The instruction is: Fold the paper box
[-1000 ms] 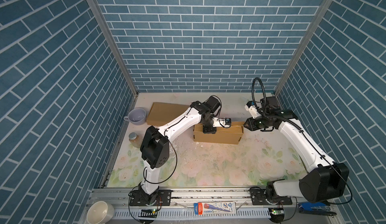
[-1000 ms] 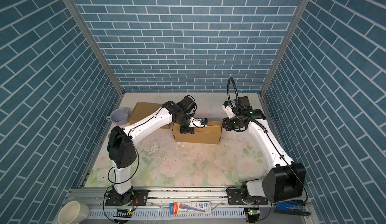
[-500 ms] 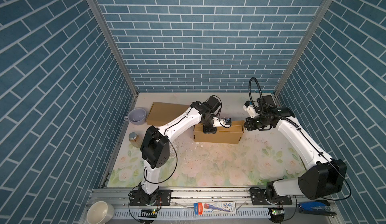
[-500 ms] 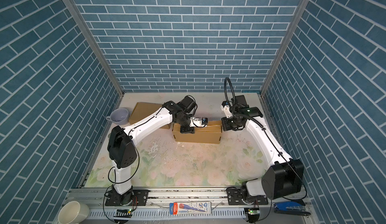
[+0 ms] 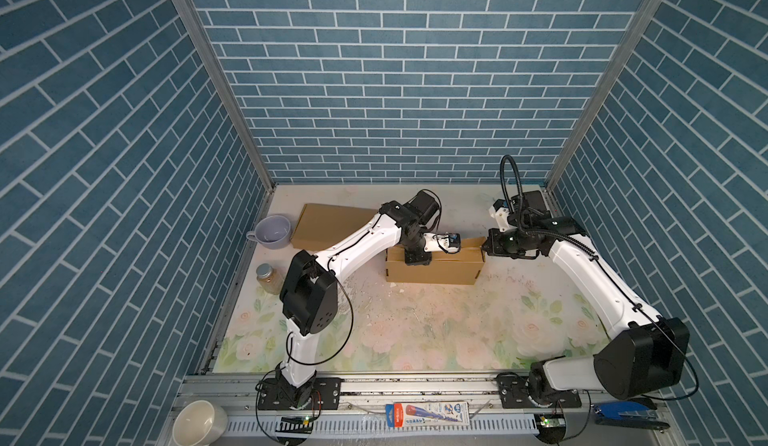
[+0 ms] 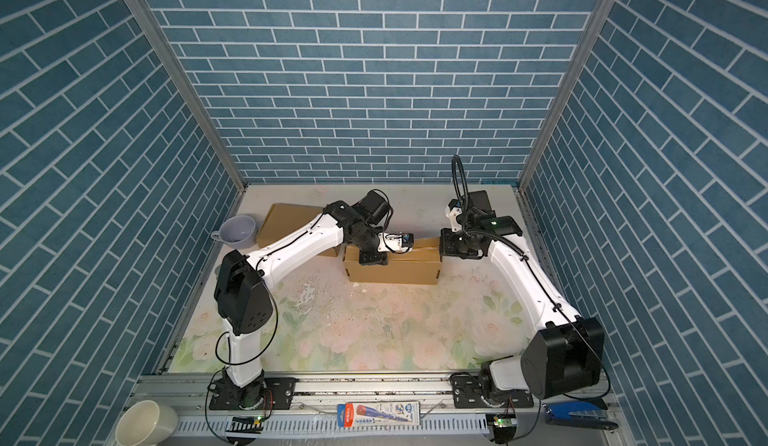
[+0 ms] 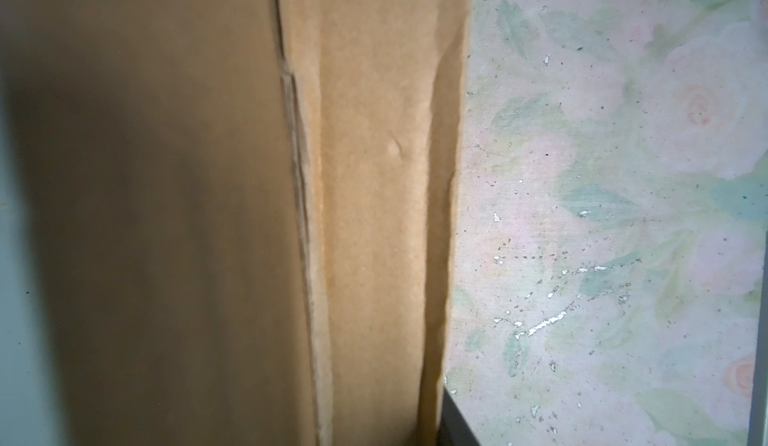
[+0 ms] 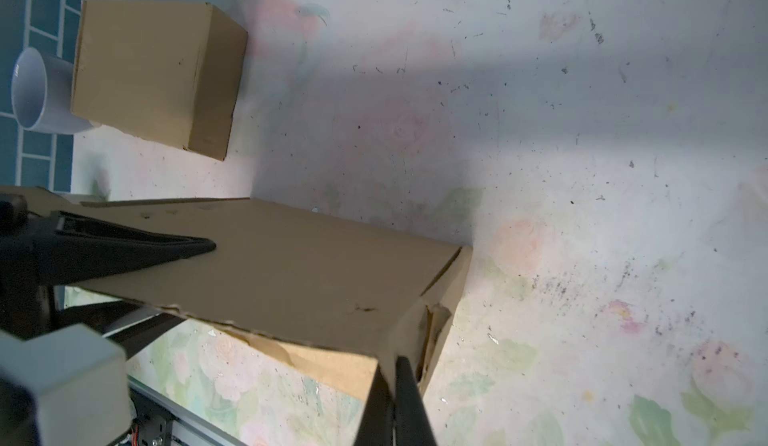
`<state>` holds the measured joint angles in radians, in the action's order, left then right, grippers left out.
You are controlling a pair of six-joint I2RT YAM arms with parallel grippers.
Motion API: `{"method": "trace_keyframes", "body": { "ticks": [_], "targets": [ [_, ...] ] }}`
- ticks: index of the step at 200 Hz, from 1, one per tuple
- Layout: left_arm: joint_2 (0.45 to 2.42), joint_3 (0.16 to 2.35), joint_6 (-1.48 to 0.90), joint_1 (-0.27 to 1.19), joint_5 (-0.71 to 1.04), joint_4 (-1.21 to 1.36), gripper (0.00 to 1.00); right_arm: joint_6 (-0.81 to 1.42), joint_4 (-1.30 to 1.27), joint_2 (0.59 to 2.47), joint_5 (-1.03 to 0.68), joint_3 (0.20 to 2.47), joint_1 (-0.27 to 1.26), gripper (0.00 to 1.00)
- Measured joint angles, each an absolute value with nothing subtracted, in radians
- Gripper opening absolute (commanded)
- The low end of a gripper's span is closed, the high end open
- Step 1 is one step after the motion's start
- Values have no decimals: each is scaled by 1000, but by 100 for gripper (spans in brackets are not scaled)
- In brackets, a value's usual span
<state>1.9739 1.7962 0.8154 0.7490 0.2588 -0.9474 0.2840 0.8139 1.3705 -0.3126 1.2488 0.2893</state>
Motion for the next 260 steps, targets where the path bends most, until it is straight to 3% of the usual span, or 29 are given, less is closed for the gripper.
{"method": "trace_keyframes", "body": {
  "ticks": [171, 231, 260],
  "targets": [
    [1953, 1759, 764, 760, 204, -891, 34, 288, 568, 1270, -287, 1052, 289, 0],
    [1940, 1731, 767, 767, 184, -861, 24, 284, 539, 1254, -284, 1025, 289, 0],
    [1930, 1711, 776, 773, 173, -839, 22, 280, 583, 1265, -305, 1054, 282, 16]
  ]
}}
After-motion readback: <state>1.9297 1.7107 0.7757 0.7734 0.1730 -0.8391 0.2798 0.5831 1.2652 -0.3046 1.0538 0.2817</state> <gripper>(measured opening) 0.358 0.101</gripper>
